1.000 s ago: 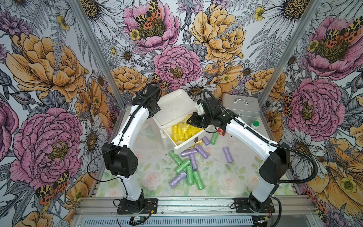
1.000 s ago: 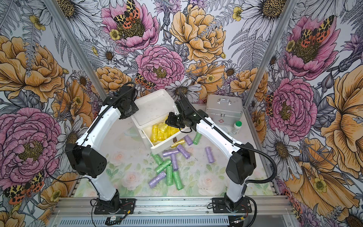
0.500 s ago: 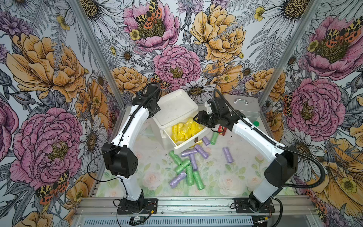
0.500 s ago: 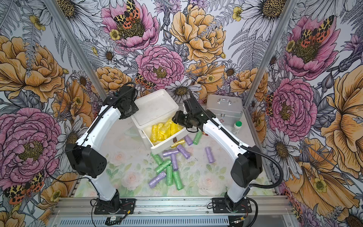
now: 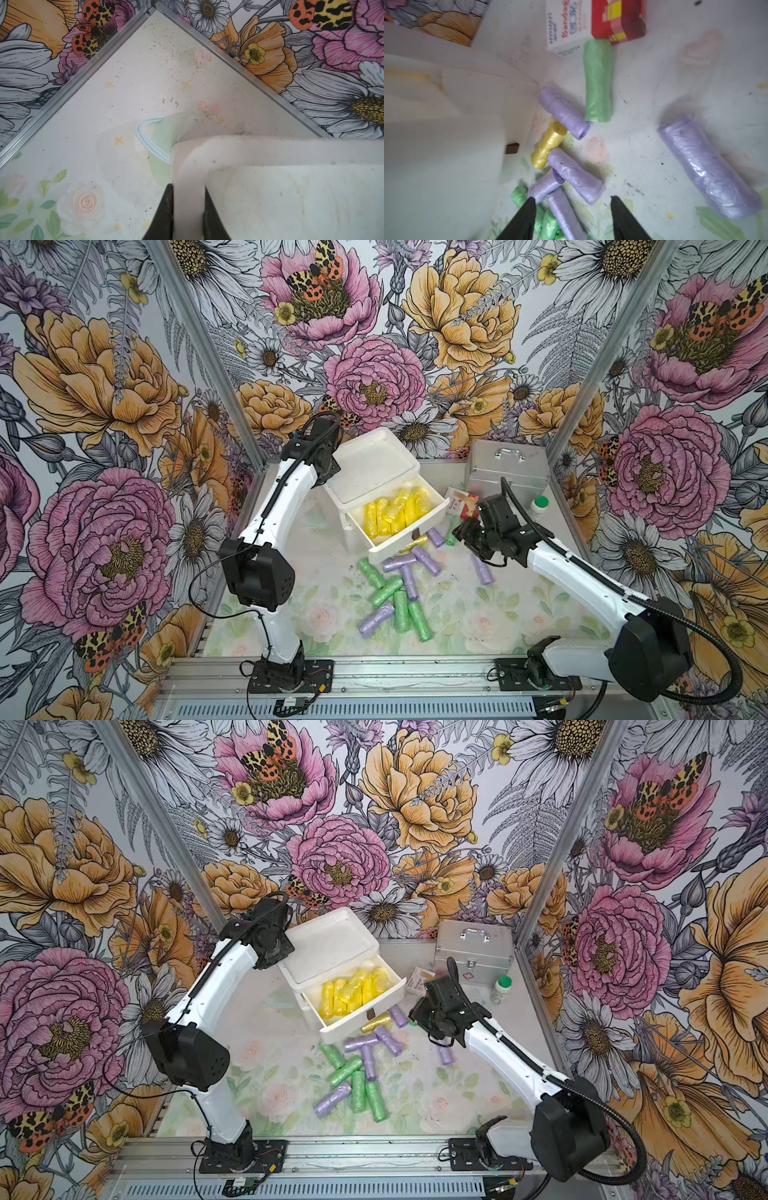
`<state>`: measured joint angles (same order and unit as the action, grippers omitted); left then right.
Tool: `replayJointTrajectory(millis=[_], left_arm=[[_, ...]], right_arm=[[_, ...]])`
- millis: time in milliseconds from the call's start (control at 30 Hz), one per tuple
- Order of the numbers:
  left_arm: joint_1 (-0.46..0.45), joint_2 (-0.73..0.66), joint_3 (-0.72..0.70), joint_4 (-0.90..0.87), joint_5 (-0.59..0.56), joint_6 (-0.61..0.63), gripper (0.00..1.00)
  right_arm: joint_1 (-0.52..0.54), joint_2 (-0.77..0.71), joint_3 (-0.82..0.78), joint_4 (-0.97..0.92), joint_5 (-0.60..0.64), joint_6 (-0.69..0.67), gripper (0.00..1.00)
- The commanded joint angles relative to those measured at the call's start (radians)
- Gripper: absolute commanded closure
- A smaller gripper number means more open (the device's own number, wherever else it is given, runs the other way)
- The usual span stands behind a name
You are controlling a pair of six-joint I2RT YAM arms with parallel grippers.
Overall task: Sort the rolls of trash bags by color and place them into the drawer
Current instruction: Place the roll of trash bags in the drawer, then pick up the roll of trash bags from the center of the board.
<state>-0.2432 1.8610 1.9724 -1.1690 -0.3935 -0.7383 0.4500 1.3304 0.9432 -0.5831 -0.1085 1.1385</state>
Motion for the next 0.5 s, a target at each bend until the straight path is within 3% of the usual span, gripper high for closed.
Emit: replayJointTrajectory(millis=[0, 467], left_arm=[[0.017, 0.135, -0.032, 0.057, 0.286, -0.104, 1.0], [0.086, 0.116, -0.007, 0.051, 0.193, -0.121, 1.0]], right_arm=[[-0.004, 0.035, -0.008, 0.148, -0.045, 0.078, 0.42], [0.002, 0.332, 0.104, 0.296, -0.108, 0.15, 0.44]])
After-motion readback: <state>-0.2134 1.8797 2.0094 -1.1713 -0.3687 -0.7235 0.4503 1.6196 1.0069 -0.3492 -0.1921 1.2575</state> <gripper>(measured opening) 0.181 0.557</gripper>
